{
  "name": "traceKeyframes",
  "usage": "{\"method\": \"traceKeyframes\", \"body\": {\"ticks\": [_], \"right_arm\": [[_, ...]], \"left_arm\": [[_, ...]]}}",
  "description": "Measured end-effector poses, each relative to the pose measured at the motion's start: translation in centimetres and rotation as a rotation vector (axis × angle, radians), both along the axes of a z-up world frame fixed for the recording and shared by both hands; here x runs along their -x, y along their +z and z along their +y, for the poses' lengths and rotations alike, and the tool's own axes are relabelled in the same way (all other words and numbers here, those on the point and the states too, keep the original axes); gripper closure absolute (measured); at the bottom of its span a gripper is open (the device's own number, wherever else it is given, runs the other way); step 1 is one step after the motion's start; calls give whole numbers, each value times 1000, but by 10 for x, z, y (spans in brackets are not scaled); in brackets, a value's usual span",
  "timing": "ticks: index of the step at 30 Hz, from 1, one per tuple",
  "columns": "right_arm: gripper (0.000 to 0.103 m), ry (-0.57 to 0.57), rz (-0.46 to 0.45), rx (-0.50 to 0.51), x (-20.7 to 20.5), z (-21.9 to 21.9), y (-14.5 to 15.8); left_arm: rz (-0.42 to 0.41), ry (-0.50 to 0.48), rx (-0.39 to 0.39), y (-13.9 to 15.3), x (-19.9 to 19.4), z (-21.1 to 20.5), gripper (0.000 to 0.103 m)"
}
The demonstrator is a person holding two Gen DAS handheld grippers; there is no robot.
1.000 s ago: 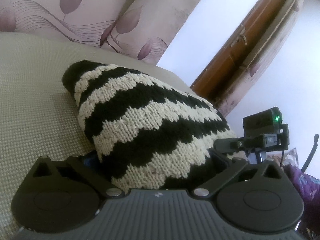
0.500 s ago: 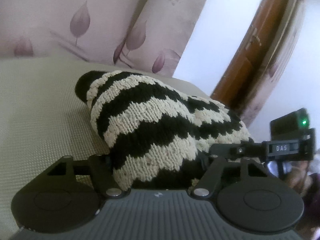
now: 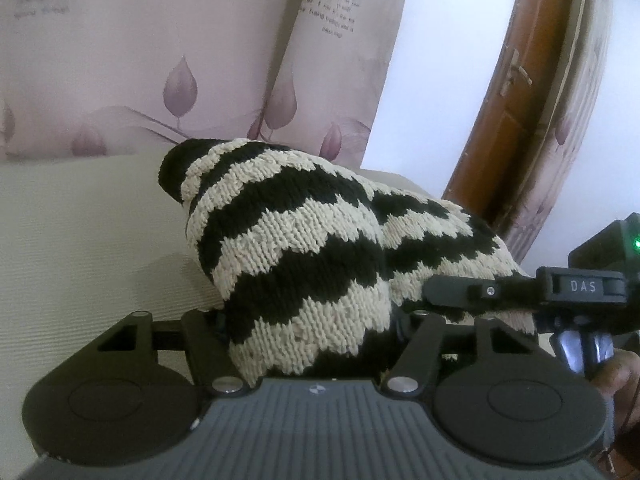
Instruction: Fold small clothes
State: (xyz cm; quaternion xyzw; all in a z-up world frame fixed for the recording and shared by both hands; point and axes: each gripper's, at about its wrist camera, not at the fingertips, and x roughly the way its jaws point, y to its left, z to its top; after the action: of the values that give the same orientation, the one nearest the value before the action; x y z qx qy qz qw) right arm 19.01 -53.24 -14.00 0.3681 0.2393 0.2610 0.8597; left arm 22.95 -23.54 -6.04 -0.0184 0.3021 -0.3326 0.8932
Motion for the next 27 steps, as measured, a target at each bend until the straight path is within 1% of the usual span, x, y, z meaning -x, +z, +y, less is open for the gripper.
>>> {"method": "traceKeyframes", "body": {"ticks": [9,16,20,27], "right_arm": [[55,26,-22,-71,34,43,17],[55,70,-51,-93,54,80,32],[55,99,-58,-95,62,102,37],[55,136,-65,-94,72,132,41]], "left_arm": [[-39,40,-33,30,43,38,40],[-69,88,-40,50,77,76,40],[-77,115,-46,57,93,100,40],[-85,154,-53,62,113,129,39]]}}
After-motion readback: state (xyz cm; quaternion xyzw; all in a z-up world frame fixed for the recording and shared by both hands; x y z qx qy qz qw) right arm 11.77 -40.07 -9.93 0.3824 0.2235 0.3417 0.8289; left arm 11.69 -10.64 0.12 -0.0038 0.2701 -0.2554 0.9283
